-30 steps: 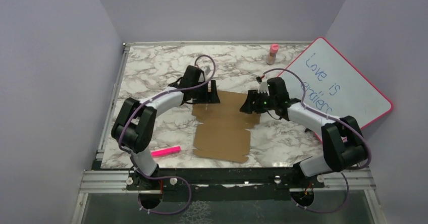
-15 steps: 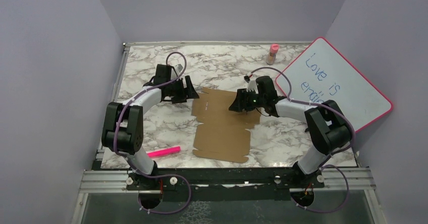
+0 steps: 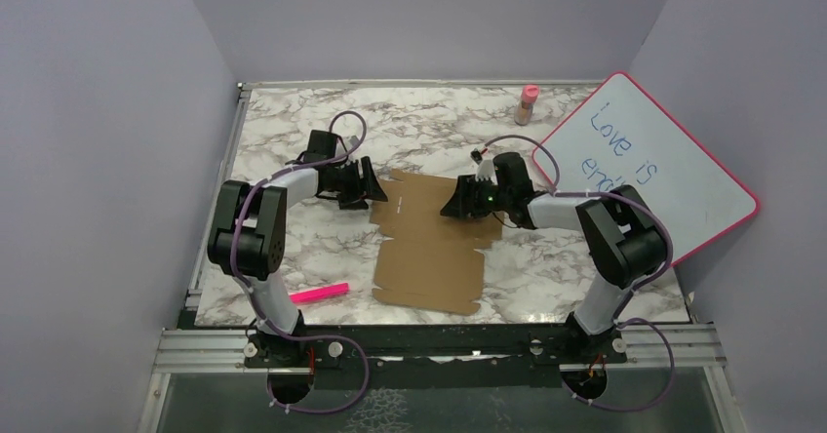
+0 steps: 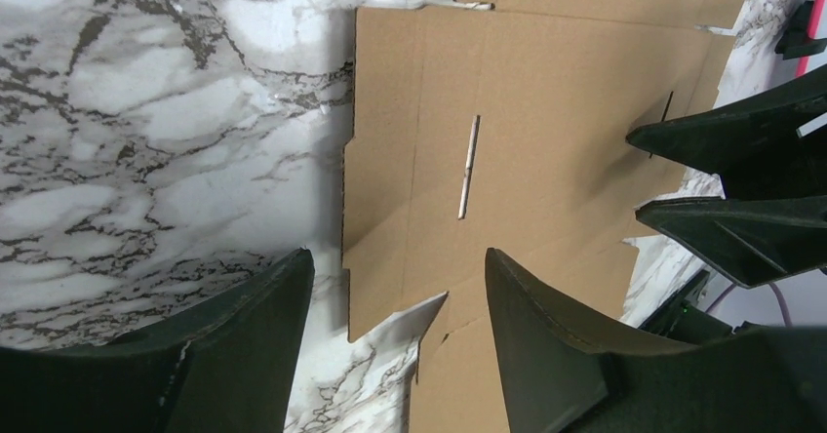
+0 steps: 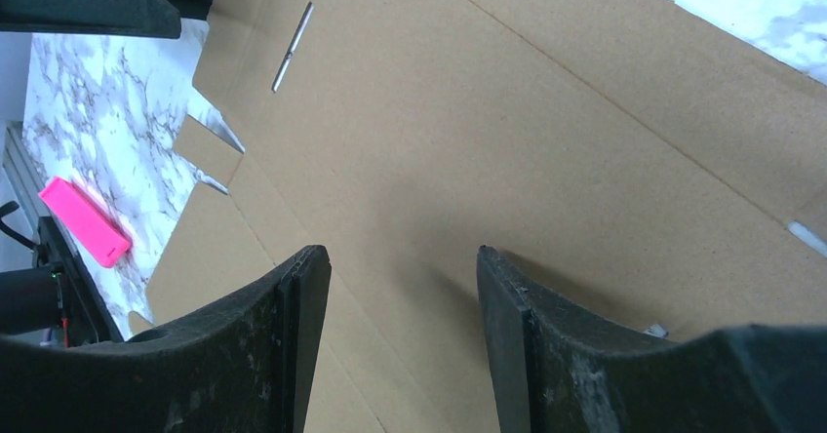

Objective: Fold the paper box

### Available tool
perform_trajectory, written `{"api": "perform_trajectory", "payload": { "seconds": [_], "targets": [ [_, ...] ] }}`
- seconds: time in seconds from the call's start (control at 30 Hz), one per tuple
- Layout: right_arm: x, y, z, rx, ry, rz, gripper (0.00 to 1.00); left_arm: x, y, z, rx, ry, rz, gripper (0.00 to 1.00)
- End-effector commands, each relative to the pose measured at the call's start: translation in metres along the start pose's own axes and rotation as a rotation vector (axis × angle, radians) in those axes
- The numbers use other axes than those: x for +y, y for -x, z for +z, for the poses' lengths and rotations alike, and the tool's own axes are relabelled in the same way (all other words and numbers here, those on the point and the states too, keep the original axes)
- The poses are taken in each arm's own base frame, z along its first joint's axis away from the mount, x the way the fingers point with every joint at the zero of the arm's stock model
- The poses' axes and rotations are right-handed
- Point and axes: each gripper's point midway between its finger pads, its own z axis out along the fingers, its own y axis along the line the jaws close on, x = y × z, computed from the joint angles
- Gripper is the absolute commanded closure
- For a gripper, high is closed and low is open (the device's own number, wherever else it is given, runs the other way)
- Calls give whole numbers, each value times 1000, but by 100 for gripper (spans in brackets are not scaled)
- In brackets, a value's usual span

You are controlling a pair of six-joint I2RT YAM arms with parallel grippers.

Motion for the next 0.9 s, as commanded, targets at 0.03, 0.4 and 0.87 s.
{"api": "perform_trajectory", "payload": {
  "seconds": [0.03, 0.4, 0.87],
  "targets": [
    [2, -4, 5, -13, 38, 1, 38, 5, 2, 8, 8, -19, 11, 36],
    [-1, -12, 8, -12, 45, 15, 38, -10, 9, -3, -48, -52, 52, 67],
    [-1, -17, 8, -20, 56, 35, 39, -32, 16, -10, -124, 140, 183, 97]
  ]
}}
